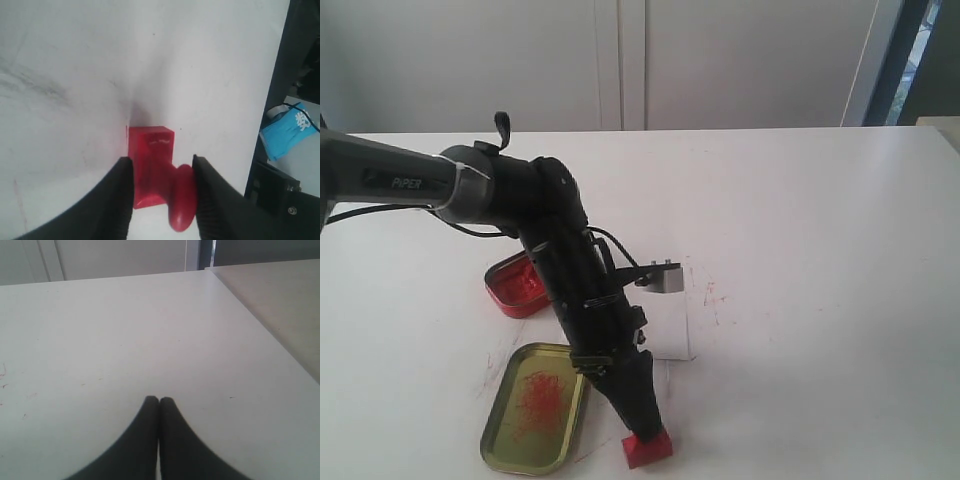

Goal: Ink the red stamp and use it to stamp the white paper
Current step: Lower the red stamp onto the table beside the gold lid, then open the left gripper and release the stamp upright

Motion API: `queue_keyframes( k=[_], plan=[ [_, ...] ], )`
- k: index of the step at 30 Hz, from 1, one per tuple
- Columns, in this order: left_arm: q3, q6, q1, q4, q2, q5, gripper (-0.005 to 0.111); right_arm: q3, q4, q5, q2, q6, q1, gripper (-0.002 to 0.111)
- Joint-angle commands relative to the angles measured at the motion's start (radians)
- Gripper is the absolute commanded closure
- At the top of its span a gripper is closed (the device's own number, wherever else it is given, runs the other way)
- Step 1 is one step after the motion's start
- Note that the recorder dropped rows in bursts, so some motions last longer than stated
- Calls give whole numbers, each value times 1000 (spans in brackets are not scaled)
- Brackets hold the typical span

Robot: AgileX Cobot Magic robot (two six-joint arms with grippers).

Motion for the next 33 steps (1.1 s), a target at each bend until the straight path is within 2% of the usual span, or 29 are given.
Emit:
queue_keyframes(
  k=[1,10,15,28,30,33],
  plan=[
    [7,0,-7,-1,-2,48,62,5,-2,-15,-4,-1,4,108],
    [5,5,-7,123,-2,39,62,5,-2,-15,-4,-1,4,108],
    [-39,5,-7,187,-2,39,62,5,-2,-15,-4,-1,4,108],
    [-157,-2,-7,207,-2,52,63,5,-2,-15,-4,-1,4,108],
    [-157,-16,-7,207,-4,52,70,5,-2,-15,-4,-1,4,108],
    [-157,-27,-7,220,-17,52,89,5,-2,-15,-4,-1,4,108]
  ],
)
